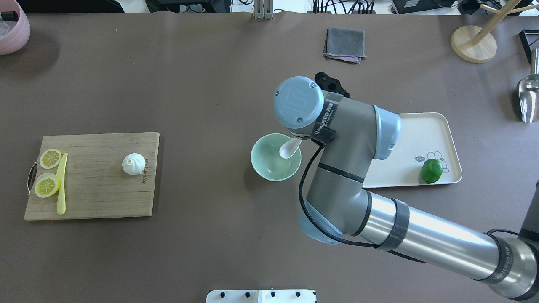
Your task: Put spoon and bun in bowl
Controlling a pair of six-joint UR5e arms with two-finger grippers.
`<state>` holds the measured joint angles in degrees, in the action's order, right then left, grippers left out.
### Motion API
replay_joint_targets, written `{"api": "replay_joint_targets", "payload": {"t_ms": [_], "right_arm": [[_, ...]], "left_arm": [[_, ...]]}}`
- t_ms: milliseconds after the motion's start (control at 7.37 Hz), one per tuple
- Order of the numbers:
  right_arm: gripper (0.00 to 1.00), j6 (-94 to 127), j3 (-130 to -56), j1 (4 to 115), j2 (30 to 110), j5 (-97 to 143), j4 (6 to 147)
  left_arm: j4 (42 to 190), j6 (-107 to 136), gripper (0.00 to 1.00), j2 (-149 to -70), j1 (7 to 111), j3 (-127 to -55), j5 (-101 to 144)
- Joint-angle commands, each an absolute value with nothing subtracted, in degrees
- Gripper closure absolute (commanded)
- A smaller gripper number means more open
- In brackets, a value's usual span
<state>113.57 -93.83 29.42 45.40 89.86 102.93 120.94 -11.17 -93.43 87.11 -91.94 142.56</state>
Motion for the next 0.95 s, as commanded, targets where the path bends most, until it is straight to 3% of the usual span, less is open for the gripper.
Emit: {"api": "replay_joint_targets", "payload": {"t_ms": [0,543,679,814], "right_arm": [[1.00,115.7,-90.2,27.1,42.5,86.4,106.4],[1.00,118.6,-90.3,23.5,39.9,82.8,111.4],[0.75,118.7,-90.1,23.5,39.9,81.7,111.1],[0.34,118.6,-89.9,23.6,40.1,81.0,111.1]], "left_arm": [[120.9,-11.2,0.02,-93.4,87.1,-91.9,142.6],[120.9,-11.2,0.02,-93.5,87.0,-92.0,142.6],[120.9,-11.2,0.02,-93.5,87.0,-92.0,142.6],[120.9,-11.2,0.02,-93.5,87.0,-92.0,142.6]]}}
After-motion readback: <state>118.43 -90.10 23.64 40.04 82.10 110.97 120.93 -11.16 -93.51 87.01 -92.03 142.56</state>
